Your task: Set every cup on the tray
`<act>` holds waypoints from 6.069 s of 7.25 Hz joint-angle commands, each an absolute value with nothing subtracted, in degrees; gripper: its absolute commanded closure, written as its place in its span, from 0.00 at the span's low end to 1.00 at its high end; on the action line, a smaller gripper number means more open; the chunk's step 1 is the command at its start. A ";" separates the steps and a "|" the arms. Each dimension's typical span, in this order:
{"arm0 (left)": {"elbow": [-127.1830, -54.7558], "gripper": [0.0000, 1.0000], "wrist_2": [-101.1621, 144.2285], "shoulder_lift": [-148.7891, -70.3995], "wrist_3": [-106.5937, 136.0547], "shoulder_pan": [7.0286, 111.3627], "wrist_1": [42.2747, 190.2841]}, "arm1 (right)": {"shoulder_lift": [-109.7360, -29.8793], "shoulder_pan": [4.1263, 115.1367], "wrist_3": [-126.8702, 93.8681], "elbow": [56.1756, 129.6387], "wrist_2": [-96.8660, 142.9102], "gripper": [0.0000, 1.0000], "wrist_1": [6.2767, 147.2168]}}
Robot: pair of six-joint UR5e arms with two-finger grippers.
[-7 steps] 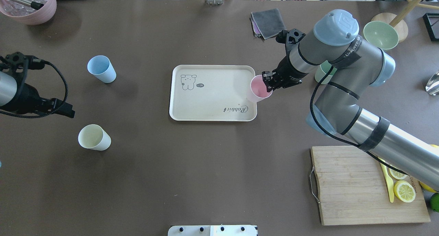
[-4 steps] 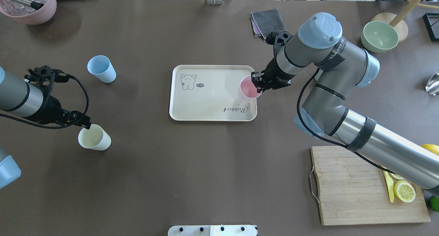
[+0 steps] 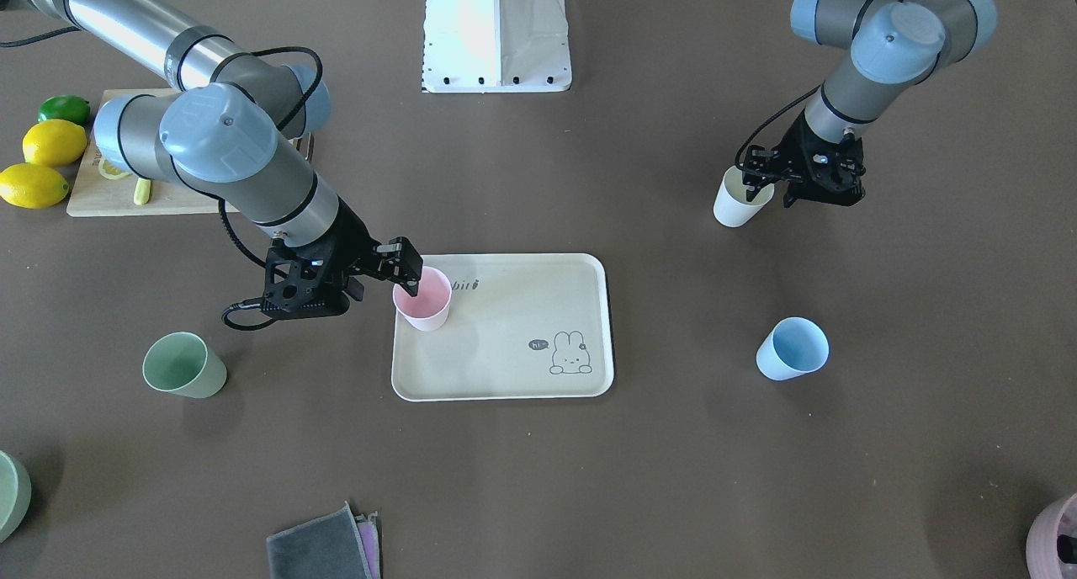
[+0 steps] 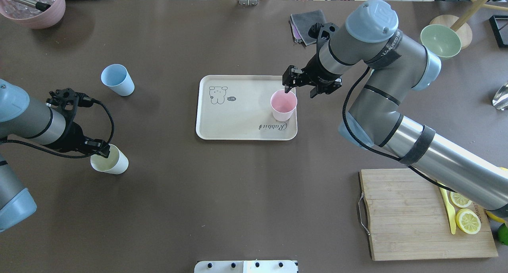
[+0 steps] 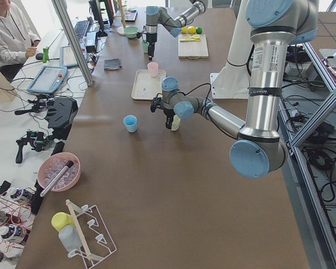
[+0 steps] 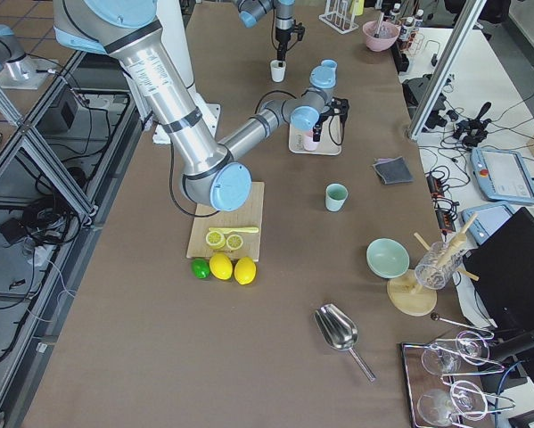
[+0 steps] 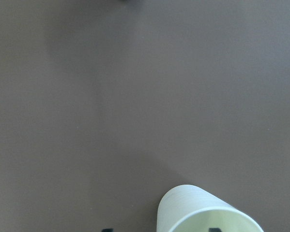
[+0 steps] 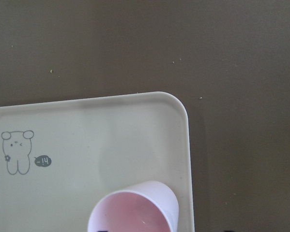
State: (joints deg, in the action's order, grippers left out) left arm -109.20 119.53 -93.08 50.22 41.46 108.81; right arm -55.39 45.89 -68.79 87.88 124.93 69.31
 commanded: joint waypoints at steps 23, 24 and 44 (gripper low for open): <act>-86.95 0.03 125.95 -116.46 32.51 60.12 102.56 | -54.51 55.04 -50.26 80.16 129.99 1.00 79.63; -84.75 0.03 125.95 -116.89 34.69 59.86 103.87 | -52.06 53.28 -51.67 78.85 129.82 1.00 79.45; -69.53 0.13 121.64 -139.39 57.92 45.62 109.32 | -63.63 63.98 -37.18 82.26 135.44 0.00 78.57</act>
